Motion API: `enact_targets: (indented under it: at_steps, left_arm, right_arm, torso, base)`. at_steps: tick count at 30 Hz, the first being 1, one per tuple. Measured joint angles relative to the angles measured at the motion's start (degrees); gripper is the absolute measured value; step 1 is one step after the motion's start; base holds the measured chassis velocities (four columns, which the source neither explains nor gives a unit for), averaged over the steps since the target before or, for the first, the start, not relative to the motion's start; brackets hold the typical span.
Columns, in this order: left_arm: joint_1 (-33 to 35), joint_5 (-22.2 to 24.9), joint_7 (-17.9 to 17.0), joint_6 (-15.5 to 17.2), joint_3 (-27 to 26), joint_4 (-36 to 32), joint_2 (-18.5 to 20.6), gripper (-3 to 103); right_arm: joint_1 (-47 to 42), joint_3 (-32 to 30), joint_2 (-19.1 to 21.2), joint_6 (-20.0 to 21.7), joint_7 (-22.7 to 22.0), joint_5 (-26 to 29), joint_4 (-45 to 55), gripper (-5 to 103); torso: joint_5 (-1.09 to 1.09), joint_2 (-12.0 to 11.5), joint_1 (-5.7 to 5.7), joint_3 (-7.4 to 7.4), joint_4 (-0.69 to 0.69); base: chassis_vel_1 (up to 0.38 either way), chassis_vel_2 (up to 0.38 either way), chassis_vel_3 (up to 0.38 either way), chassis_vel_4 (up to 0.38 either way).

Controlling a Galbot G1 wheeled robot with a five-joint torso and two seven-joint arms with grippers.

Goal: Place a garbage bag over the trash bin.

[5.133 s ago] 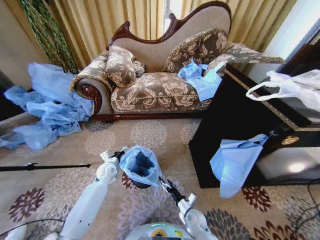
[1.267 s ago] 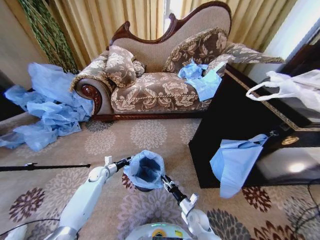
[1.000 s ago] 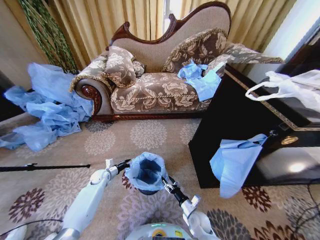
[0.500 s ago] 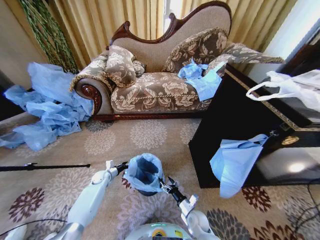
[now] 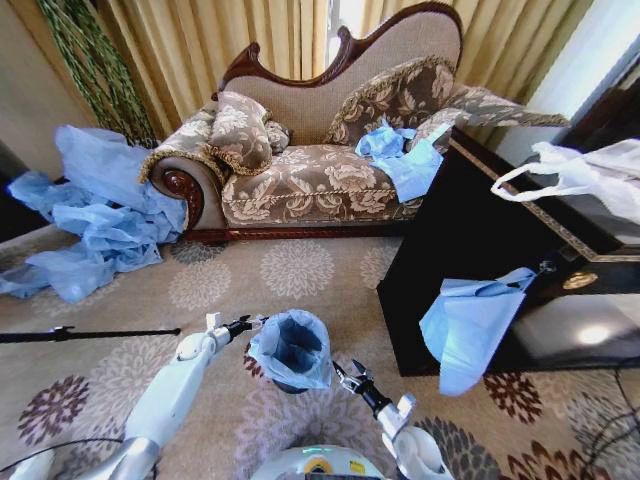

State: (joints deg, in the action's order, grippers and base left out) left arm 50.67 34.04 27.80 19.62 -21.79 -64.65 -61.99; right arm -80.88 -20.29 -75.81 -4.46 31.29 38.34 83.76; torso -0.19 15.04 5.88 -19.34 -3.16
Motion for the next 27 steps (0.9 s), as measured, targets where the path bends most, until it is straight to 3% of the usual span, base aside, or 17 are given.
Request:
enact_targets:
  at_steps: [7,9,10,13,14,15,17,18,20,21,27]
  left_arm:
    - [2.6,3.5,-2.7,0.2,-2.0,-6.4,1.7,100]
    - [5.5,4.5,-9.7,-1.3,-3.8,-13.4,2.5,100]
    - [5.5,4.5,-9.7,-1.3,-3.8,-13.4,2.5,100]
    - [14.1,-0.3,-25.5,-6.0,-7.2,-26.9,1.9,100]
    - [14.1,-0.3,-25.5,-6.0,-7.2,-26.9,1.9,100]
    - [18.2,-2.2,-30.2,-6.7,-8.2,-32.6,1.1,100]
    - [23.5,-4.1,-35.6,-7.2,-9.2,-40.2,-0.7,100]
    - [23.5,-4.1,-35.6,-7.2,-9.2,-40.2,-0.7,100]
    - [32.9,-7.1,-41.1,-6.0,-9.8,-50.6,-5.0,100]
    - [36.1,-9.2,-42.2,-5.8,-9.7,-52.8,-6.4,100]
    - [45.3,-16.4,-44.3,-7.8,-8.4,-58.0,-10.0,100]
  right_arm:
    - [-3.9,-2.8,-0.4,-1.1,-2.7,-1.2,6.4,100]
    - [-6.1,-5.1,-1.5,-4.4,-7.0,-6.0,9.6,100]
    - [-6.1,-5.1,-1.5,-4.4,-7.0,-6.0,9.6,100]
    - [-7.6,-8.3,-4.2,-8.8,-14.4,-14.2,13.4,100]
    - [-7.6,-8.3,-4.2,-8.8,-14.4,-14.2,13.4,100]
    - [-7.8,-8.9,-4.9,-9.2,-16.6,-16.0,14.9,100]
    - [-7.9,-9.5,-6.0,-9.3,-20.0,-18.1,17.2,100]
    - [-7.9,-9.5,-6.0,-9.3,-20.0,-18.1,17.2,100]
    - [-8.3,-9.7,-7.0,-7.8,-24.2,-19.7,21.3,100]
    - [-8.6,-9.5,-7.1,-6.9,-25.1,-19.9,22.6,100]
    - [-9.4,-7.7,-7.3,-6.4,-27.3,-22.1,25.3,100]
  torso:
    - [-0.01,0.0,0.00,0.00,-0.01]
    - [0.00,0.0,0.00,0.00,-0.02]
    - [0.00,0.0,0.00,0.00,-0.02]
    - [0.01,0.0,0.00,0.01,-0.03]
    - [0.01,0.0,0.00,0.01,-0.03]
    - [0.00,0.0,-0.01,0.01,0.01]
    - [0.00,0.0,-0.01,0.02,0.02]
    - [0.00,0.0,-0.01,0.02,0.02]
    - [0.02,0.0,-0.02,0.02,-0.01]
    - [-0.01,0.0,-0.02,0.02,0.00]
    - [0.00,0.0,-0.02,0.02,-0.01]
  base:
    - [0.000,0.000,0.000,0.000]
    - [0.000,0.000,0.000,0.000]
    - [0.000,0.000,0.000,0.000]
    - [0.000,0.000,0.000,0.000]
    - [0.000,0.000,0.000,0.000]
    - [0.000,0.000,0.000,0.000]
    - [0.000,0.000,0.000,0.000]
    - [0.000,0.000,0.000,0.000]
    - [0.000,0.000,0.000,0.000]
    - [0.000,0.000,0.000,0.000]
    - [0.000,0.000,0.000,0.000]
